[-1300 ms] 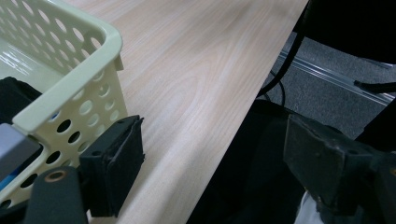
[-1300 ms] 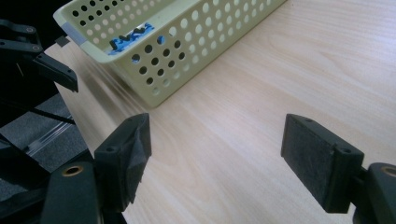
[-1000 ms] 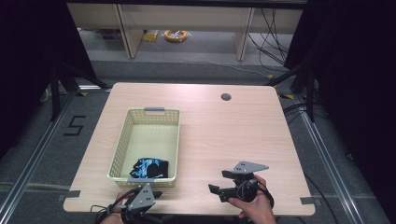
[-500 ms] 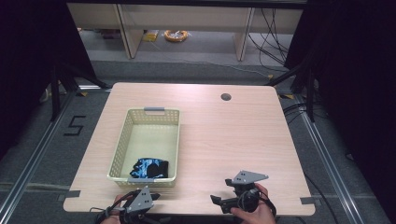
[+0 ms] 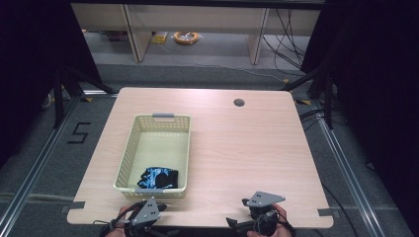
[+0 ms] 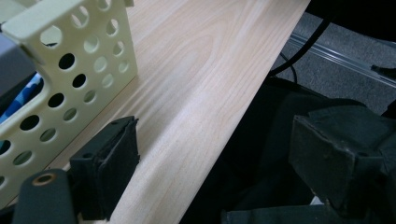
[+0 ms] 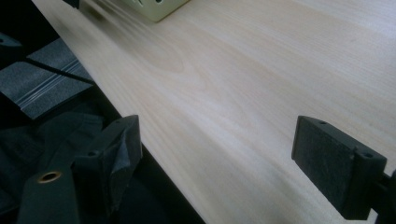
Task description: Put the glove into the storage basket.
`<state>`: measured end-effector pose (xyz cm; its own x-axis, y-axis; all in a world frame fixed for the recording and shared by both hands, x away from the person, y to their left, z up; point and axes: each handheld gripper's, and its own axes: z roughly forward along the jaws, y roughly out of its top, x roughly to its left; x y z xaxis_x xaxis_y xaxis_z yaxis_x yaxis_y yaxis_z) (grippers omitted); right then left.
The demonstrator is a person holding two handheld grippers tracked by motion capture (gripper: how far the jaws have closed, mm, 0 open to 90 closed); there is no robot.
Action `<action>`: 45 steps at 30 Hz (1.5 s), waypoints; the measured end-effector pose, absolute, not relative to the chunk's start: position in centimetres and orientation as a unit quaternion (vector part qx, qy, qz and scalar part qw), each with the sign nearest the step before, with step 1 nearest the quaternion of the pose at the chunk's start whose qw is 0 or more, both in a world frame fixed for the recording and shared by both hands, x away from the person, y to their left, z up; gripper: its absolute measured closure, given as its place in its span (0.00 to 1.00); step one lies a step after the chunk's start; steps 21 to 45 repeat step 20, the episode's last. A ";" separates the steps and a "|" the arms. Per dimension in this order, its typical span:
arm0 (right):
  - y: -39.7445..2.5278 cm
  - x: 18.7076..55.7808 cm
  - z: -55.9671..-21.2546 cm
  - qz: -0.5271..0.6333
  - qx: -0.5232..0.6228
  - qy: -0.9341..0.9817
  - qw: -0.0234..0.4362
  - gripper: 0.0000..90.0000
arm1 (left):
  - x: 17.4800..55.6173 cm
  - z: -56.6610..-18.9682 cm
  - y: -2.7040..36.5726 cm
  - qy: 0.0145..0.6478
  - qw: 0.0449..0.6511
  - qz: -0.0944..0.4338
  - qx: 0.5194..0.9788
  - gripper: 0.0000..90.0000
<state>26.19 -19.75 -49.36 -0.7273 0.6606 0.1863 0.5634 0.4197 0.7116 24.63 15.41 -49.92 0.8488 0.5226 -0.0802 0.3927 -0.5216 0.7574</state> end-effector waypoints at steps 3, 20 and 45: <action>-19.9 25.9 -49.4 0.396 0.368 0.839 0.059 0.19 | 24.6 -49.9 15.5 0.264 0.400 0.084 0.874 0.17; -20.1 25.7 -49.6 0.384 0.365 0.845 0.069 0.19 | 24.3 -50.0 15.2 0.265 0.407 0.078 0.870 0.17; -20.1 25.7 -49.6 0.384 0.365 0.845 0.069 0.19 | 24.3 -50.0 15.2 0.265 0.407 0.078 0.870 0.17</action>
